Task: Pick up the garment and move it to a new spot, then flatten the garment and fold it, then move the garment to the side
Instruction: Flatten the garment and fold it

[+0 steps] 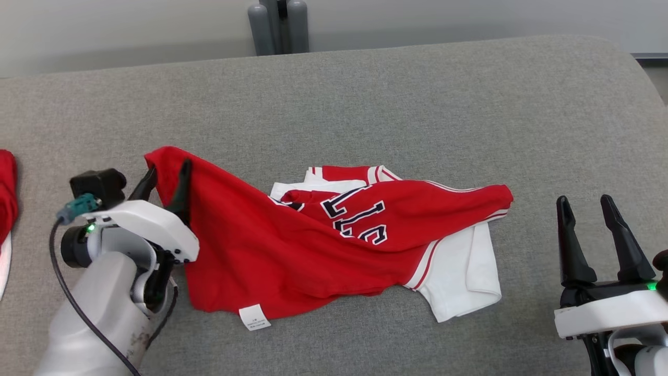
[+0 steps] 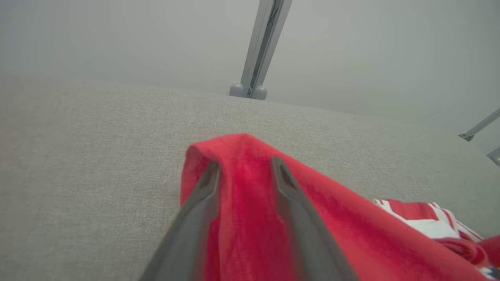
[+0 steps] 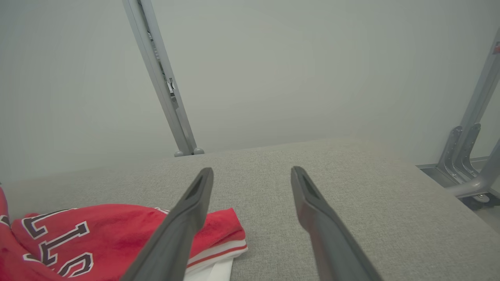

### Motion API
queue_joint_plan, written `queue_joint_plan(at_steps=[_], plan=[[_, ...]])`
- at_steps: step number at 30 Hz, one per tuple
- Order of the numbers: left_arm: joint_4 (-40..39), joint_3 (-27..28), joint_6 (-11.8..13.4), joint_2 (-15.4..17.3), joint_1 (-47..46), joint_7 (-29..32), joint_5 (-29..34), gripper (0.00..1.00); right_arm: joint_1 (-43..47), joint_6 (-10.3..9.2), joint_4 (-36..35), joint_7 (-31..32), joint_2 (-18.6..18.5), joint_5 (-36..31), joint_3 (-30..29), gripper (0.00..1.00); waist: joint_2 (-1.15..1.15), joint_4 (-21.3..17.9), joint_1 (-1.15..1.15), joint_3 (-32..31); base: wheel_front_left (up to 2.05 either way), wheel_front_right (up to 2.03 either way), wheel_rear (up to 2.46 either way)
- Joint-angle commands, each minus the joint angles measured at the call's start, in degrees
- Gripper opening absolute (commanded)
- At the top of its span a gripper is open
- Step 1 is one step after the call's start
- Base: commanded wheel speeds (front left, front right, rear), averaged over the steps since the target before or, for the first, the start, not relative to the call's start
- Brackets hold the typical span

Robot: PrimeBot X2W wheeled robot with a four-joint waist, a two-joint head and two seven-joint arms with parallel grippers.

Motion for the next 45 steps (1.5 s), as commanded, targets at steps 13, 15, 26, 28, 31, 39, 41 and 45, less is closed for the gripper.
queue_joint_plan(at_steps=[13,15,26,28,31,39,41,45], plan=[[-4.9,2.5,7.7,-0.5,8.6,-8.5,8.7,1.0,0.5,0.01,-0.9,0.3,-0.3,-0.6,-1.1,1.0,0.0,3.7,0.0,-2.1,0.0,0.0,0.0],[-9.4,4.6,9.2,0.1,11.8,-8.5,10.4,1.0,0.6,0.01,-1.2,0.1,-0.3,-0.7,-1.2,1.0,0.0,4.2,0.0,-2.7,0.0,0.0,0.0],[-36.0,12.5,13.8,0.7,28.5,-8.5,19.9,1.0,2.4,0.01,-2.1,1.5,-0.4,-4.8,-0.7,1.0,0.0,6.5,0.0,-8.0,0.0,0.0,0.0],[-37.9,12.5,14.3,0.9,30.7,-8.5,20.8,1.0,2.8,0.01,-2.0,1.7,-0.4,-5.4,-0.5,1.0,0.0,6.3,0.0,-8.9,0.0,0.0,0.0],[-39.9,11.7,15.0,1.0,33.7,-8.4,21.7,1.0,3.8,0.01,-1.9,2.3,-0.4,-6.1,-0.1,1.0,0.0,6.2,0.0,-10.1,0.0,0.0,0.0],[-41.2,9.4,16.1,1.4,37.8,-6.1,23.0,1.0,7.1,0.01,-1.9,3.1,-0.3,-6.2,-0.2,1.0,0.0,5.7,0.0,-12.1,0.0,0.0,0.0],[-41.3,9.3,16.3,1.2,38.3,-5.7,22.4,1.0,8.1,0.01,-2.0,3.4,-0.3,-6.0,-0.6,1.0,0.0,5.6,0.0,-12.7,0.0,0.0,0.0],[-41.3,9.2,16.7,1.9,39.0,-5.3,23.0,1.0,9.2,0.01,-2.4,3.8,-0.3,-5.1,-0.6,1.0,0.0,5.1,0.0,-13.5,0.0,0.0,0.0]])
